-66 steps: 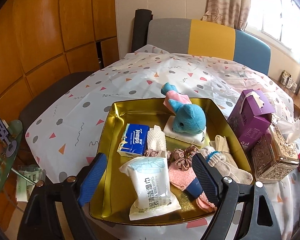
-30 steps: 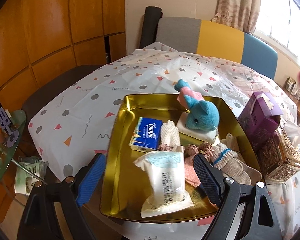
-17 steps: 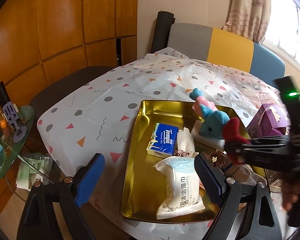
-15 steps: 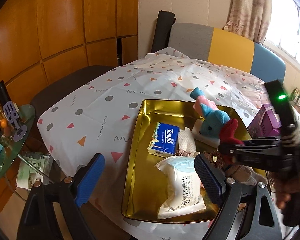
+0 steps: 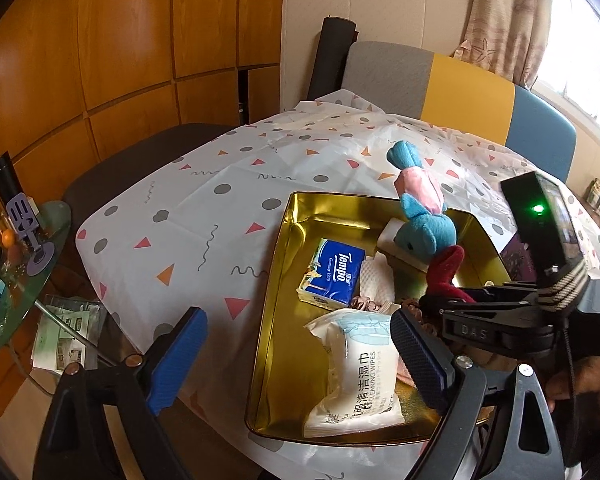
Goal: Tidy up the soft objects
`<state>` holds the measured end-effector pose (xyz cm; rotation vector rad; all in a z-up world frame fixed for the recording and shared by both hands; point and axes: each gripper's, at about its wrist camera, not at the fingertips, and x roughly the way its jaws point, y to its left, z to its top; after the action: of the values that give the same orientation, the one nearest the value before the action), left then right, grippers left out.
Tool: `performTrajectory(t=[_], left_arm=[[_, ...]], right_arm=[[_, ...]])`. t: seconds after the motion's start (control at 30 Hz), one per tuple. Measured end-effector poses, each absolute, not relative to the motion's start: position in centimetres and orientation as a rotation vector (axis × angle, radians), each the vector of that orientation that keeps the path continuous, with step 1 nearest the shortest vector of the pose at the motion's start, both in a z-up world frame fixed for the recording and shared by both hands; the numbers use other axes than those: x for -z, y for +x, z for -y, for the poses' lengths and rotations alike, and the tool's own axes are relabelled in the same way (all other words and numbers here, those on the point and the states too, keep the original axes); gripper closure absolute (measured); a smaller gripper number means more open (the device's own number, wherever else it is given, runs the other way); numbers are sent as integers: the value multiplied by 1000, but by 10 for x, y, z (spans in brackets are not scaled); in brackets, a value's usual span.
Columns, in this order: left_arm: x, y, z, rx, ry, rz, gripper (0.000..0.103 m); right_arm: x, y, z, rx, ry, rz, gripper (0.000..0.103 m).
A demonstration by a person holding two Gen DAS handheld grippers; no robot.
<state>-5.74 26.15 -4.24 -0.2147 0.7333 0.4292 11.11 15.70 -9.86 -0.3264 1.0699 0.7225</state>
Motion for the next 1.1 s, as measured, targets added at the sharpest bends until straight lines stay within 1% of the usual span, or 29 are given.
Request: performTrajectory(t=[0.13, 0.2, 0.3, 0.43, 0.67, 1.1], left_arm=[[42, -57, -260, -433, -211, -734, 8], [40, -58, -259, -440, -209, -729, 5], [37, -61, -257, -453, -210, -713, 3], [33, -64, -254, -461, -206, -700, 0], [24, -68, -237, -447, -175, -668, 0], [15, -73, -213, -439, -137, -637, 0]], right_arm=[[94, 104, -144, -718, -295, -1047, 61], [90, 99, -139, -702, -288, -1025, 59], [82, 91, -127, -678, -265, -991, 54], [65, 79, -111, -651, -205, -916, 42], [39, 53, -74, -466, -178, -772, 39], [23, 30, -36, -298, -118, -674, 39]])
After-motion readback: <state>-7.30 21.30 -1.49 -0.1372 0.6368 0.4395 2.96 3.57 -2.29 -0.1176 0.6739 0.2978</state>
